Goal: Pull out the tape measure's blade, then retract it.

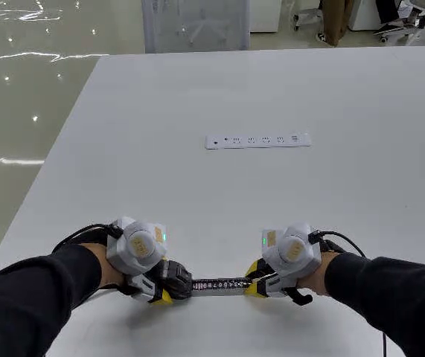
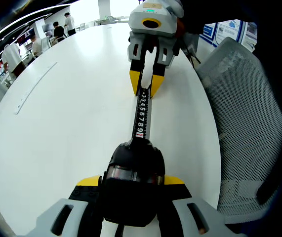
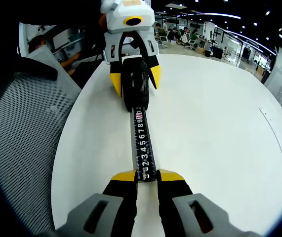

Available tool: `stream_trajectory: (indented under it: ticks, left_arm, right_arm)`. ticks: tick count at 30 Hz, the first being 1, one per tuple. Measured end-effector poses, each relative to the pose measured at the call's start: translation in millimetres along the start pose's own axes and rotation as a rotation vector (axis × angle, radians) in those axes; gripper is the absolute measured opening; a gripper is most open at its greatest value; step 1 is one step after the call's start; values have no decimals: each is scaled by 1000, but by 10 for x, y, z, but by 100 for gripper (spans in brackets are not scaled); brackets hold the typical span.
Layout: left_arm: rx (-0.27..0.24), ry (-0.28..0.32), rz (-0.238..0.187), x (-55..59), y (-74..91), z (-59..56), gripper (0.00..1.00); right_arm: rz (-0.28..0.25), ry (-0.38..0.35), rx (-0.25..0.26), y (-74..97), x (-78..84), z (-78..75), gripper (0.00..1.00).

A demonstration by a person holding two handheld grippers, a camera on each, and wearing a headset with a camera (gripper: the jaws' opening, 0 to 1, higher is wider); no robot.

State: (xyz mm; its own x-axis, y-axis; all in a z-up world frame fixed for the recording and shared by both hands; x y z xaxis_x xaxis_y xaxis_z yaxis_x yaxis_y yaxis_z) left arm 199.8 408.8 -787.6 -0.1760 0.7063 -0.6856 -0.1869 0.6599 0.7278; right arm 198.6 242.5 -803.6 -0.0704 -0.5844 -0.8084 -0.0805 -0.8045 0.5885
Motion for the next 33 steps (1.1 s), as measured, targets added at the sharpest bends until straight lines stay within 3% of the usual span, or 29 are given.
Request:
stream_trajectory:
  ticks: [33]
  left_arm:
    - [-8,-5,3,-3,-5,-3,39]
  right_arm:
    - [26,-28,32,389,279,-37,11]
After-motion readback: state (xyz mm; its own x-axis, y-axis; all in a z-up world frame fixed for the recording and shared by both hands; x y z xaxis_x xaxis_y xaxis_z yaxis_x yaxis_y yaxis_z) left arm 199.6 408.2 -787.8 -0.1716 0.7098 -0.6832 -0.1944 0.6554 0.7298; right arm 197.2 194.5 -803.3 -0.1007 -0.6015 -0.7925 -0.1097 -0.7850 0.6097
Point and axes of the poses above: the centre of the closed fingertips' face, and the gripper's own axes: y roughly backward along the fingers, z roughly to its left, x roughly out of its underside, the point moved 3 cm from there along y, roughly backward along the fingers, and after that the axes turned 15 degrees about -z, right-handed, at the moved point
